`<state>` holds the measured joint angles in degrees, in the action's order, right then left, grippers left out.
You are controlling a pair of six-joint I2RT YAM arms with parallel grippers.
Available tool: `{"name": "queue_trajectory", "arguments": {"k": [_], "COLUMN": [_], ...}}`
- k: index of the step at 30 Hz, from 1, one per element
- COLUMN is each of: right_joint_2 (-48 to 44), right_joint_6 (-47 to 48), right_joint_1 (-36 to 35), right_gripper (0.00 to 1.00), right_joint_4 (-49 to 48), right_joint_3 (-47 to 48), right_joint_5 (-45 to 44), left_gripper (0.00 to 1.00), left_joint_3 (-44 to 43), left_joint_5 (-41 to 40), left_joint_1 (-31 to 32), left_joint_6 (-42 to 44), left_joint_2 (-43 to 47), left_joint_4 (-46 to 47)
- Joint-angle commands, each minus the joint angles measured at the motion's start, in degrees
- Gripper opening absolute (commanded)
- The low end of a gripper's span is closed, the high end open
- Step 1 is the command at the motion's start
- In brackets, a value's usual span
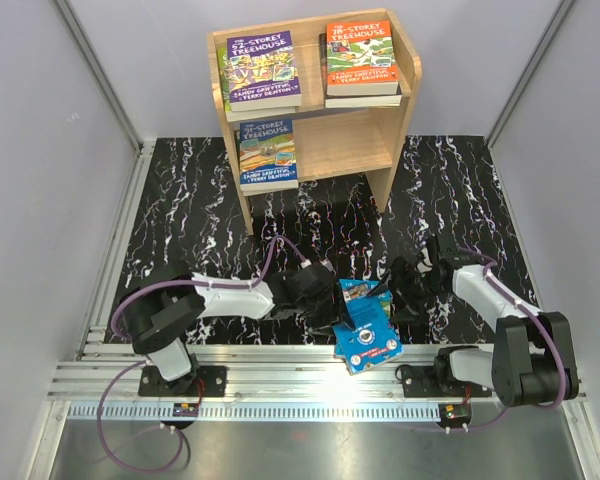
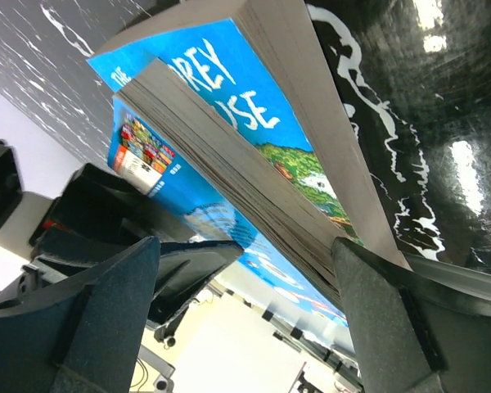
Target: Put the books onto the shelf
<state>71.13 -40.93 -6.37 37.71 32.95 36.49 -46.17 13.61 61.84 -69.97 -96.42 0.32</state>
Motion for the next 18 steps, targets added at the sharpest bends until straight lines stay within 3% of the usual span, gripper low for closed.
{"name": "queue_trajectory", "arguments": {"k": [1, 4, 8, 18], "right_joint_2": [-0.73, -1.87, -3.10, -3.63], "right_joint_6": [1.11, 3.21, 3.67, -2.66], "right_joint_1": [-0.84, -0.92, -0.92, -0.92], "right_gripper": [0.93, 0.93, 0.95, 0.97], "right_joint_4": [2.53, 6.73, 10.62, 9.22], "right_joint_3": [-0.96, 2.89, 8.70, 19.60], "right_joint_5": [3.42, 0.87, -0.37, 5.25], "left_gripper": [0.17, 0.00, 0.00, 0.00], "left_joint_3": [-3.83, -7.78, -13.58, -20.97], "left_joint_5": [-7.71, -9.12, -11.93, -9.31], "left_joint_1": [0.73, 0.65, -0.31, -7.52], "left_joint_6": [4.22, 7.20, 11.08, 13.81], "left_joint_2": [2.02, 4.65, 8.78, 16.01], "left_joint_4": [-2.42, -8.29, -18.39, -21.59]}}
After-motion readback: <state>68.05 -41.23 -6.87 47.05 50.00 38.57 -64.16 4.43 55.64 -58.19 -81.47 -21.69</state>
